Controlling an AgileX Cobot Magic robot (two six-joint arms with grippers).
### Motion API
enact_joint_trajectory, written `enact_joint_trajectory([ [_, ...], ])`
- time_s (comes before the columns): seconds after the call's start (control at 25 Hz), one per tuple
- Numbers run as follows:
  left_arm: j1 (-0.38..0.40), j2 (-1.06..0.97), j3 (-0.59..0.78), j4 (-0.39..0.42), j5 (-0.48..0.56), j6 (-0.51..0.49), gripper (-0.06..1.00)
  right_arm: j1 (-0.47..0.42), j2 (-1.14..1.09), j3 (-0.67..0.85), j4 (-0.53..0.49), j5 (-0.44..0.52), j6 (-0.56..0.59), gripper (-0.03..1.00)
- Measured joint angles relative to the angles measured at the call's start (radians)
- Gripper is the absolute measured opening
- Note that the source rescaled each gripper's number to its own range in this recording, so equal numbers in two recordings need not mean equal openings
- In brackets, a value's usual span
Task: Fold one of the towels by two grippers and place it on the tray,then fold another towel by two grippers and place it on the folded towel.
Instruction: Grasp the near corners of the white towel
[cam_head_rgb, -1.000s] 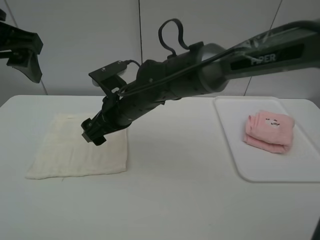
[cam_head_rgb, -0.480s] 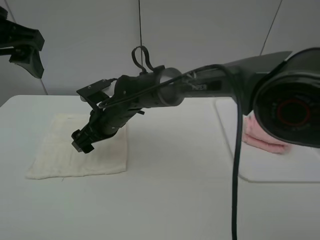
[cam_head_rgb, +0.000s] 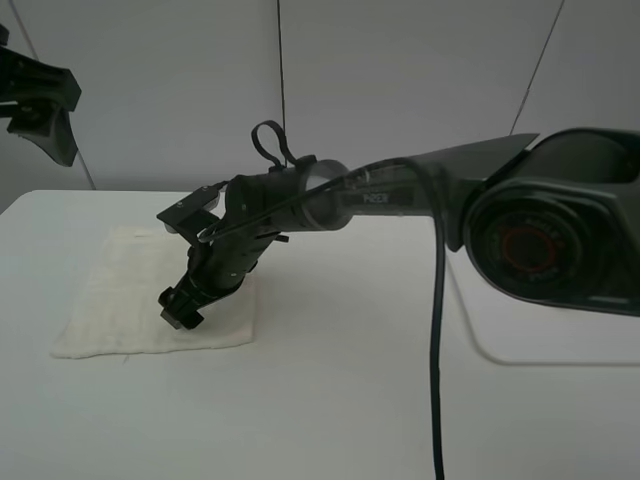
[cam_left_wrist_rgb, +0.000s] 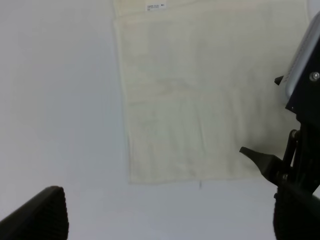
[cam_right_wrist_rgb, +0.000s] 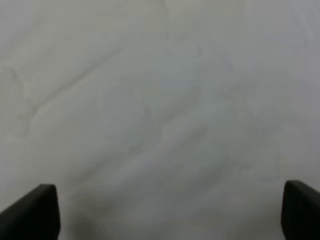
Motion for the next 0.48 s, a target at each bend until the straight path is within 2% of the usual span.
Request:
enact_joint_trajectory([
  [0.48,0.000,0.000,0.000,0.000,0.017,-0.003,1.00,-0.120,0.012,-0.016,0.005,0.102,0.018,0.93],
])
